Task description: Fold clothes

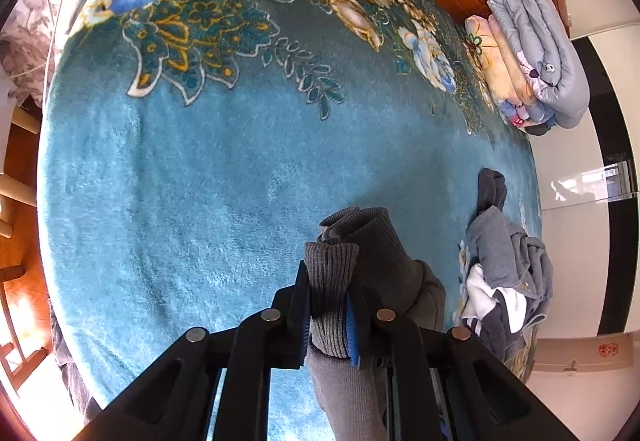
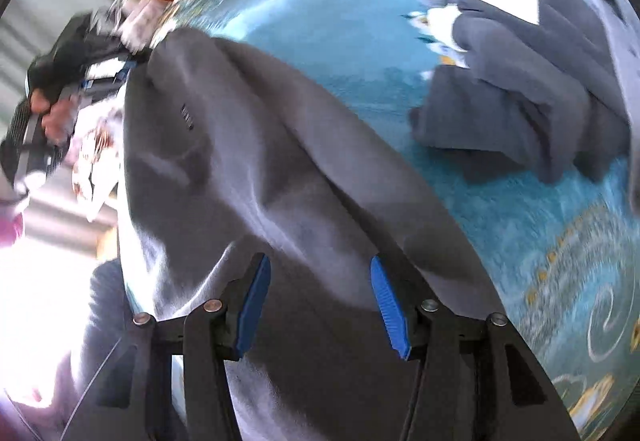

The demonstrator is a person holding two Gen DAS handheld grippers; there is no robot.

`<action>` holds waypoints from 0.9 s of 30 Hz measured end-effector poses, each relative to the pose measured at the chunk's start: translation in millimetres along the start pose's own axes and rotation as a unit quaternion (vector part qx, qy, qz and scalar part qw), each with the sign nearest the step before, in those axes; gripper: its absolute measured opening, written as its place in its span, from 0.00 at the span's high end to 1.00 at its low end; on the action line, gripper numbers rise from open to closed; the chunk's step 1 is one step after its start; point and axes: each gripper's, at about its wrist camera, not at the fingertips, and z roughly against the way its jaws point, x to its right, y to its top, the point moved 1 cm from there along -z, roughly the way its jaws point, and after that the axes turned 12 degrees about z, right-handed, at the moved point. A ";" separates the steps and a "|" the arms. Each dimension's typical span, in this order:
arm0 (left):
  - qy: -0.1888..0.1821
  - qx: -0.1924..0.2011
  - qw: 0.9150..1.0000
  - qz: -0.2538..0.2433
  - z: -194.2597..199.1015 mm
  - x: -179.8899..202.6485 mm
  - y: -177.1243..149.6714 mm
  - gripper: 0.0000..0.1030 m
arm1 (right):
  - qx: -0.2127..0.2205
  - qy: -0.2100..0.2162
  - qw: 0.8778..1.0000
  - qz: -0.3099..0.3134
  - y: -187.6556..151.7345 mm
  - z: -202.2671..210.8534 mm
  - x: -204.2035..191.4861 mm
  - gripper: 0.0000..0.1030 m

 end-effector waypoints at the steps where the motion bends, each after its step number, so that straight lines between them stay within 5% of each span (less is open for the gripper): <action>1: -0.001 -0.002 1.000 0.003 -1.5 -2.4 0.4 0.85 | -0.011 -0.004 1.000 0.009 -0.2 -4.5 -2.4 0.48; 7: -0.004 -0.010 1.000 0.012 -7.1 -10.6 1.5 0.85 | -0.048 -0.029 0.997 0.043 -6.2 -24.2 -17.5 0.49; 11: -0.006 -0.014 1.000 0.012 -8.0 -11.4 2.2 0.85 | -0.030 -0.032 0.999 0.019 -7.6 -13.7 -15.5 0.93; 17: -0.031 -0.010 0.999 0.006 -4.2 -6.3 3.5 0.85 | 0.024 0.005 0.999 -0.022 -6.5 26.3 -4.9 0.96; 21: -0.035 -0.014 0.999 0.006 -9.5 -2.2 4.2 0.85 | 0.072 -0.021 0.996 -0.053 4.1 57.6 17.7 0.96; 27: -0.020 -0.022 0.999 0.022 -23.6 -5.1 8.2 0.84 | 0.019 -0.042 0.994 -0.096 7.7 12.4 35.7 0.96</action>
